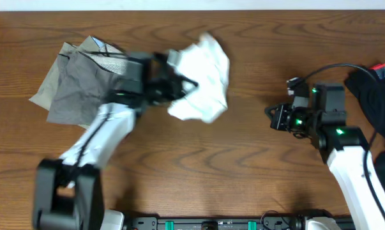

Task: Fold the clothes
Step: 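Carry the shirt bundle with the left gripper onto the grey trousers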

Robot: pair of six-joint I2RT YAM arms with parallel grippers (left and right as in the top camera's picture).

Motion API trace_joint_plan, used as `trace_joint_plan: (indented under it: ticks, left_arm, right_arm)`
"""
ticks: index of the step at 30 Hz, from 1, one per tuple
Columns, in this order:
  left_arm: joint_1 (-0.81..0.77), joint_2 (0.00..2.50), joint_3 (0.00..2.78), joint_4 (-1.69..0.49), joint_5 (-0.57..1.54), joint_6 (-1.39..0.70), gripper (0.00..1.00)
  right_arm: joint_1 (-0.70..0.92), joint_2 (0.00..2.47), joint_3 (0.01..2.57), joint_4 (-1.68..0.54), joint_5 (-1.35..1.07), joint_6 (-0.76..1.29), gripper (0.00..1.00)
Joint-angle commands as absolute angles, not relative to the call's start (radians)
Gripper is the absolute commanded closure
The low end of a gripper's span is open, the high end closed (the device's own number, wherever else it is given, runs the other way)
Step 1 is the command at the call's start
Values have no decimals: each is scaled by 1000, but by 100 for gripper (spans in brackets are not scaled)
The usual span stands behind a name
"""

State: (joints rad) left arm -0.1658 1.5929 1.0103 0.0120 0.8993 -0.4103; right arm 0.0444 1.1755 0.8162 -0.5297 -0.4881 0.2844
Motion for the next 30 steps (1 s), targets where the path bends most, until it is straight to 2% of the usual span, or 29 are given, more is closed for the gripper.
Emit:
trace_joint_plan:
  ticks: [1, 8, 12, 13, 14, 15, 16, 17, 22, 28, 30]
  left_arm:
    - [-38, 1539, 1044, 21, 953, -386, 94]
    - [320, 1544, 1044, -81, 937, -369, 94]
    - [450, 1557, 1044, -197, 816, -324, 94]
    - [468, 1568, 1044, -227, 784, -322, 88]
    - [481, 1580, 1044, -251, 761, -322, 74]
    - [491, 1595, 1044, -279, 731, -319, 48]
    - [498, 1605, 1044, -308, 703, -308, 37]
    - [505, 1613, 1044, -338, 676, -292, 33]
    - [601, 1585, 1044, -480, 532, -217, 26]
    - [796, 1460, 1044, -529, 539, -217, 20]
    - [840, 1408, 1044, -538, 599, -216, 23]
  right_arm:
    - [39, 1155, 818, -540, -449, 285, 99]
    - [40, 1163, 818, -588, -449, 291, 99]
    - [40, 1163, 818, -587, -449, 292, 99]
    - [40, 1163, 818, -585, -449, 292, 99]
    - [40, 1163, 818, -583, -449, 292, 99]
    - [40, 1163, 818, -580, -449, 292, 99]
    - [40, 1163, 818, -578, -449, 292, 99]
    - [40, 1163, 818, -577, -449, 292, 99]
    - [40, 1163, 818, -601, -453, 292, 99]
    - [40, 1163, 818, -609, -453, 291, 99]
    - [40, 1163, 818, -609, -453, 291, 99]
